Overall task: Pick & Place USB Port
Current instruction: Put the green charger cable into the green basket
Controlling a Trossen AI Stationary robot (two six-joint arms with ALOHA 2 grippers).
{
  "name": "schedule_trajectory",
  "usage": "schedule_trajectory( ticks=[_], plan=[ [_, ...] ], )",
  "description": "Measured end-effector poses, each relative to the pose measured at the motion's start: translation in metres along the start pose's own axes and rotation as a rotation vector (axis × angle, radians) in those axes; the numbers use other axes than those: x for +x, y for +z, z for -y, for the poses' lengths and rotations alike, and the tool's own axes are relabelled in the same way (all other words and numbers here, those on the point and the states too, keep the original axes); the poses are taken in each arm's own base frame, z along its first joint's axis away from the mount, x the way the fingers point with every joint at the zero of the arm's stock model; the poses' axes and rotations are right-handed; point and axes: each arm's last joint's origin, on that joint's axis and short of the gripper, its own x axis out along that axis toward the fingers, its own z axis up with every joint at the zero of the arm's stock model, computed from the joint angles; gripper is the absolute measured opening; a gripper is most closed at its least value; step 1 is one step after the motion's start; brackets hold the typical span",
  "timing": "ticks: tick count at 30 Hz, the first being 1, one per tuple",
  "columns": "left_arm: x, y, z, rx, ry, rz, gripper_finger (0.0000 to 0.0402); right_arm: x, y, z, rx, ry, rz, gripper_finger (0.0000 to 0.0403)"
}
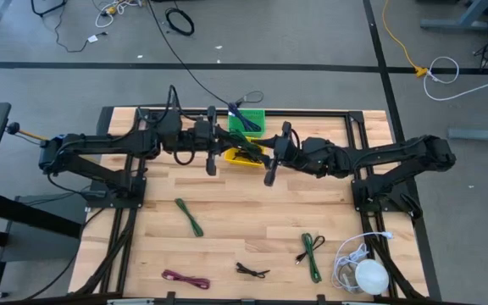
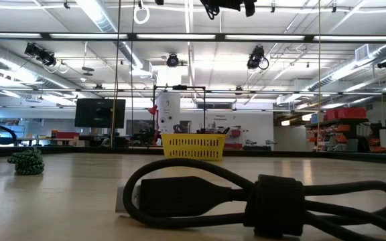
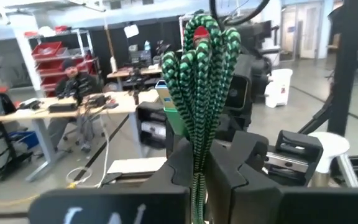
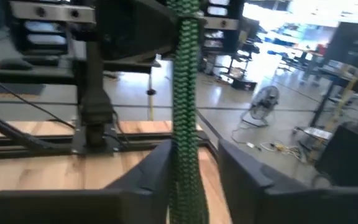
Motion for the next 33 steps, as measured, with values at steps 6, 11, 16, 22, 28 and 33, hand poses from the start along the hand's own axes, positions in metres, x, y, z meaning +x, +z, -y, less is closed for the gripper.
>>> schedule_trajectory(
  ticks=[6,11,16,22,28,33],
  plan=[
    [-0.001,-0.011,-0.003,0.019,0.111,-0.128,0.0019,-0.001,-0.010,0.003,-0.046,-0.137,-0.113,0.0205],
    [-0.002,-0.016,-0.011,0.022,0.142,-0.169,0.0019,-0.002,-0.017,0.005,-0.067,-0.219,-0.185,0.0233],
    [-0.006,-0.025,-0.033,0.065,0.291,-0.257,0.0019,-0.004,-0.025,0.003,-0.038,-0.175,-0.251,0.0238],
    [0.005,-0.058,-0.070,0.065,0.383,-0.378,0.0019,-0.005,-0.031,-0.002,0.045,-0.008,-0.307,0.0232],
    [0.020,-0.102,-0.111,-0.036,0.406,-0.422,0.0019,-0.007,-0.035,-0.006,0.083,0.078,-0.351,0.0224],
    [0.028,-0.130,-0.141,-0.137,0.418,-0.357,0.0019,-0.010,-0.038,-0.008,0.057,0.057,-0.388,0.0218]
  ],
)
